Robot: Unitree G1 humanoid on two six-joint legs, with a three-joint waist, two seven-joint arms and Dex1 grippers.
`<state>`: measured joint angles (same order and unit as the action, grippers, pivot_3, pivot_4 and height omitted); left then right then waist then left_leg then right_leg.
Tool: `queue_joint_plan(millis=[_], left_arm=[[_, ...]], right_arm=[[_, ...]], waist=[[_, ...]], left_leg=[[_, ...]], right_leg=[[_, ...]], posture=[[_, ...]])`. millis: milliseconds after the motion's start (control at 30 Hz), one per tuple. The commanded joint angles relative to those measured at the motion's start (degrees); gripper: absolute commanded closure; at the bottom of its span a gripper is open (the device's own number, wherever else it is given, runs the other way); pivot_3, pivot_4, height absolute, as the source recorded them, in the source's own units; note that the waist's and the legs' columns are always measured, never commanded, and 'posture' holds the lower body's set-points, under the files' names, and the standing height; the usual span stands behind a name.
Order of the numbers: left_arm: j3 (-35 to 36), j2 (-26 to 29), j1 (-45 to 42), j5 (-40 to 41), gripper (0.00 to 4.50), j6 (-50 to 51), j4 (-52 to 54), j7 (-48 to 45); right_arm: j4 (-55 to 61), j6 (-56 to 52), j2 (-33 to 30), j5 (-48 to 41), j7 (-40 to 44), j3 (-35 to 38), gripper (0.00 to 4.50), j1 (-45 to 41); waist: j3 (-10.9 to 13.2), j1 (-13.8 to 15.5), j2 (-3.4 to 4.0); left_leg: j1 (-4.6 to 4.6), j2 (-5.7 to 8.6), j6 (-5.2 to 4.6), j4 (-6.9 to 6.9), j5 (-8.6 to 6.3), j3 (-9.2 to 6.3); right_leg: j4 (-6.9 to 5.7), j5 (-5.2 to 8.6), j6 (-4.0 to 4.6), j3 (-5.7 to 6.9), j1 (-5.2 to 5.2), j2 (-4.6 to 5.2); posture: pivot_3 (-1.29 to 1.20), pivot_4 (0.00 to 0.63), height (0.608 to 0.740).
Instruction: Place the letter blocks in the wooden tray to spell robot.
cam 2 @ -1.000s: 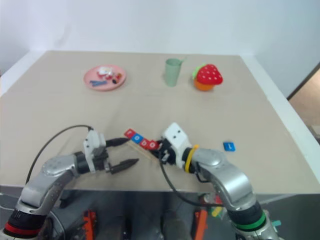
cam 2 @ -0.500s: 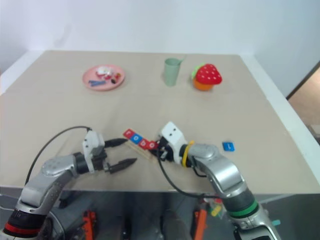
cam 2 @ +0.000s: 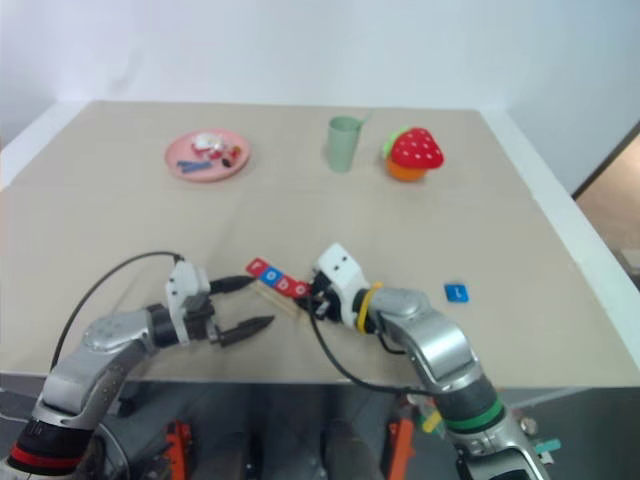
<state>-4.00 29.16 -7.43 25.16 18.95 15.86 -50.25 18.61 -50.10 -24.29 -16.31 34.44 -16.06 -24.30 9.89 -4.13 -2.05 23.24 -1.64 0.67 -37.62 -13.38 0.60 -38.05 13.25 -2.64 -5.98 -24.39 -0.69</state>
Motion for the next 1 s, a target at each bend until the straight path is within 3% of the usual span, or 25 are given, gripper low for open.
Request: queue_joint_plan(millis=[33, 1000], left_arm=[[0.6, 0.1, -0.7, 0.1, 0.0, -0.8, 1.7, 0.1], [-0.5, -0.1, -1.4, -1.0, 0.0, -1.3, 1.0, -0.4]], right_arm=[[1.5, 0.3, 0.2, 0.1, -0.2, 0.0, 3.31, -0.2], [3.0, -2.3, 2.5, 0.0, -2.8, 0.2, 3.31, 1.1]], waist=[[0.0, 0.0, 0.0], [0.0, 0.0, 0.0]], left_leg=[[0.0, 0.0, 0.0, 0.0, 0.0, -0.01], [0.0, 0.0, 0.0, 0.0, 0.0, -0.01]], right_leg=[[0.0, 0.0, 0.0, 0.01, 0.0, 0.0], [0.0, 0.01, 0.01, 0.01, 0.0, 0.0]], posture=[[0.0, 0.15, 0.74], [0.0, 0.15, 0.74]])
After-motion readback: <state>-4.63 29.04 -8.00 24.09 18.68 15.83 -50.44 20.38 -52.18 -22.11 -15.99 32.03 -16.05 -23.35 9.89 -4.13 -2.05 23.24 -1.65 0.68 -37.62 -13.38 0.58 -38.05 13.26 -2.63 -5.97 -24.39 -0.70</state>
